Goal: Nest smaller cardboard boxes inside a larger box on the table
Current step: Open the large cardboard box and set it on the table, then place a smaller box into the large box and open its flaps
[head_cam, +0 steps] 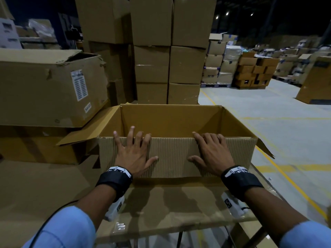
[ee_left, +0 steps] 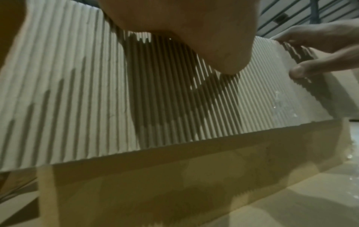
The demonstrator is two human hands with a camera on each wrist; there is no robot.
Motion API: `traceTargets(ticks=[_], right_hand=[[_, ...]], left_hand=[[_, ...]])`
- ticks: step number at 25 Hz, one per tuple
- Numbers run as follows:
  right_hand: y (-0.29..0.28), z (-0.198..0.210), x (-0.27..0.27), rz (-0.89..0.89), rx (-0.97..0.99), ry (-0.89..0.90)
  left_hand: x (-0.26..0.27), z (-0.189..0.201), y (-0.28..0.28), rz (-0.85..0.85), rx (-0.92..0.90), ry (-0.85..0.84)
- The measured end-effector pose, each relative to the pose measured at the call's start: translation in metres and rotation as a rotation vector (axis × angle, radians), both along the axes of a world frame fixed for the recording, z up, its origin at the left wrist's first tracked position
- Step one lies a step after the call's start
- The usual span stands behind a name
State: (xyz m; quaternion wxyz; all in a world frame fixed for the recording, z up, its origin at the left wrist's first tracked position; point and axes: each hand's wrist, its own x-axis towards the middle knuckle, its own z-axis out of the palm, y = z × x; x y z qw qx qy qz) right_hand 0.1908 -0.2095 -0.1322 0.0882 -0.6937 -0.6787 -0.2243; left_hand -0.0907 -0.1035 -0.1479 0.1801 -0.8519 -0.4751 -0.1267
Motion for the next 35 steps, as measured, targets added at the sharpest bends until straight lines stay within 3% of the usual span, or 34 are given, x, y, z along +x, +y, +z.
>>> traceTargets(ticks=[12, 19, 25, 30, 35], right_hand=[[-0.003, 0.006, -0.013, 0.033, -0.042, 0.101], [0.014, 0.019, -0.080, 0.128, -0.117, 0.158], [0.046, 0.048, -0.181, 0.232, -0.035, 0.194], [0.069, 0.055, -0.273, 0.216, 0.004, 0.290], [0.084, 0.067, -0.332, 0.204, 0.004, 0.297]], left_hand=[[-0.002, 0.003, -0.009, 0.018, -0.049, -0.006], [-0.025, 0.018, -0.019, 0.000, -0.032, -0.111], [-0.122, 0.045, -0.006, 0.028, 0.023, -0.126], [-0.229, 0.042, 0.025, -0.004, 0.056, -0.174], [-0.295, 0.051, 0.057, 0.045, 0.083, -0.167]])
